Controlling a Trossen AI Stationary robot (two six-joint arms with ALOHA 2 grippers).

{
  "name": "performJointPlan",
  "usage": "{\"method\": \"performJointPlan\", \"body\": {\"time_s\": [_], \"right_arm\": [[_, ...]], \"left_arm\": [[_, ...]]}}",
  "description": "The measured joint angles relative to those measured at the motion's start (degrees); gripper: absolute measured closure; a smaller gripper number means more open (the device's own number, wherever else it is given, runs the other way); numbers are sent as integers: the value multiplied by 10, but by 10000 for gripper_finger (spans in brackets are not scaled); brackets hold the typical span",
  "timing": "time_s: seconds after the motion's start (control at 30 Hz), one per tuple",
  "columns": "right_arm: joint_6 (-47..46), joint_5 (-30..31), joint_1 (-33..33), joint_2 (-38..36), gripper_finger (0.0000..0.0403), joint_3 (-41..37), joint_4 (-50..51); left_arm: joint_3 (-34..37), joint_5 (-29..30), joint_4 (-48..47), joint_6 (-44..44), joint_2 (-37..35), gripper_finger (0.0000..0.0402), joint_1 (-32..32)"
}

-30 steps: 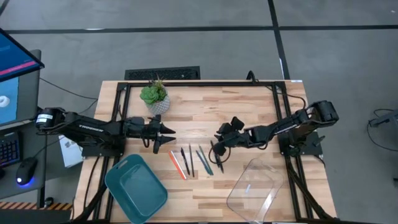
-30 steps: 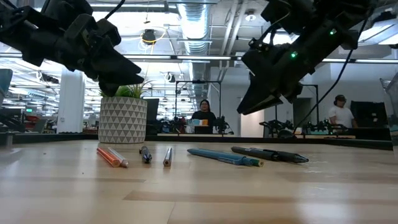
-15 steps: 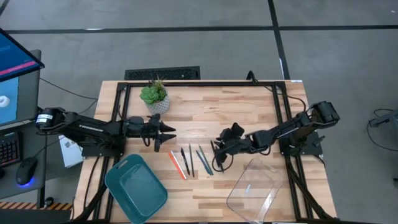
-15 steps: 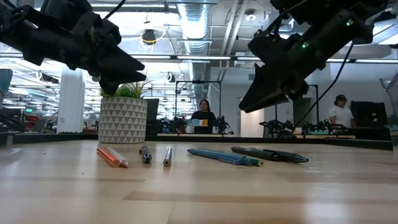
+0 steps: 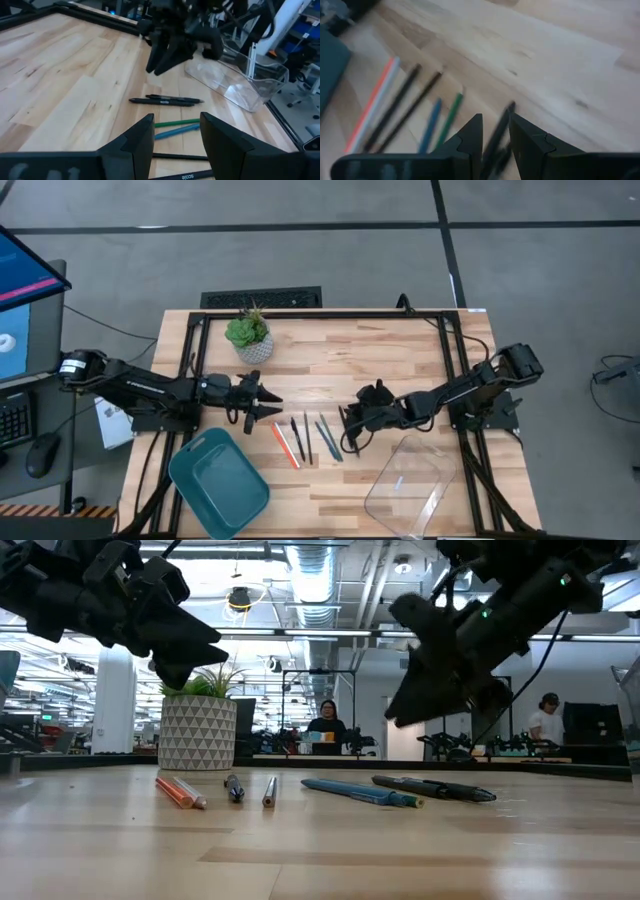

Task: Sort pens & pencils
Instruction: Put the transparent black pen into the transparent bin

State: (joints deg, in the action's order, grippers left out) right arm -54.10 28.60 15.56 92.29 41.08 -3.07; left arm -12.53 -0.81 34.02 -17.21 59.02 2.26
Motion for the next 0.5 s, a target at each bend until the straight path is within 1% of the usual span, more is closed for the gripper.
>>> {"method": "performJointPlan", "body": {"time_s": [0.07,0.2,0.33,0.5], "right_arm": [[-16,-7,4,19,284,0,0],[-21,-40,16,57,284,0,-6],[-40,-14,33,71,284,3,-5],[-44,-11,40,70,284,9,-5]], "left_arm": [[0,-1,0,0,0,252,0],[0,-3,0,0,0,252,0],[0,-3,0,-1,0,252,0],[0,-3,0,-3,0,252,0]]}}
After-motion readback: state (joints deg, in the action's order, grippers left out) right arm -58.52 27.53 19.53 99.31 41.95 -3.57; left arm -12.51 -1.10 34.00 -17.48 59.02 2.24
